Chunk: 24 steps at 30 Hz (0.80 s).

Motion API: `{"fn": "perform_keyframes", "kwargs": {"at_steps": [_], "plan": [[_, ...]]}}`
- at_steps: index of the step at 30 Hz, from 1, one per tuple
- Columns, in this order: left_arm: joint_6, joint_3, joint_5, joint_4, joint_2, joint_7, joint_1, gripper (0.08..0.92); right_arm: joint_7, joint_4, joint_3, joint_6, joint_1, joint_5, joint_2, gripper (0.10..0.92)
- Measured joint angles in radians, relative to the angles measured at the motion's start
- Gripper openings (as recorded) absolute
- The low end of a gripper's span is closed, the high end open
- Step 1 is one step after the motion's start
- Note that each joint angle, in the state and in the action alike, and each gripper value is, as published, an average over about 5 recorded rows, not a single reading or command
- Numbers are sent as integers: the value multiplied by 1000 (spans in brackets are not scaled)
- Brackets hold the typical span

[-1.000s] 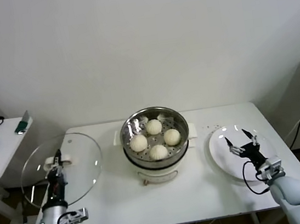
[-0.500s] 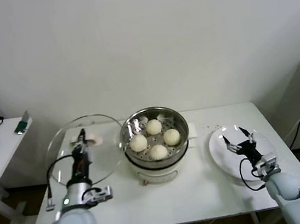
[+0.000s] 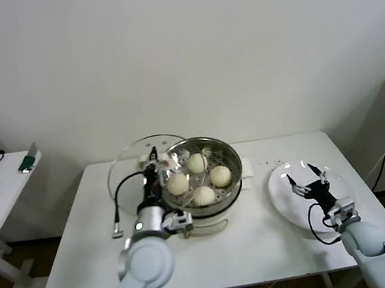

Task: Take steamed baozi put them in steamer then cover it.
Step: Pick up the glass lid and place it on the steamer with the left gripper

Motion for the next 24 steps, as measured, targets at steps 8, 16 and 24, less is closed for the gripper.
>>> {"fn": "perform_keyframes", "kwargs": {"at_steps": [8,16,24], "plan": [[0,60,77,106,-167,31,-69,149,-2,-7,9,4,1,2,-10,823],[0,70,128,220,-300,36,-110,149,-6,-16,9,8,9,2,-11,823],[-1,76,147,308,-356,33,-121,149,-9,-23,10,11,10,-3,-8,823]]}}
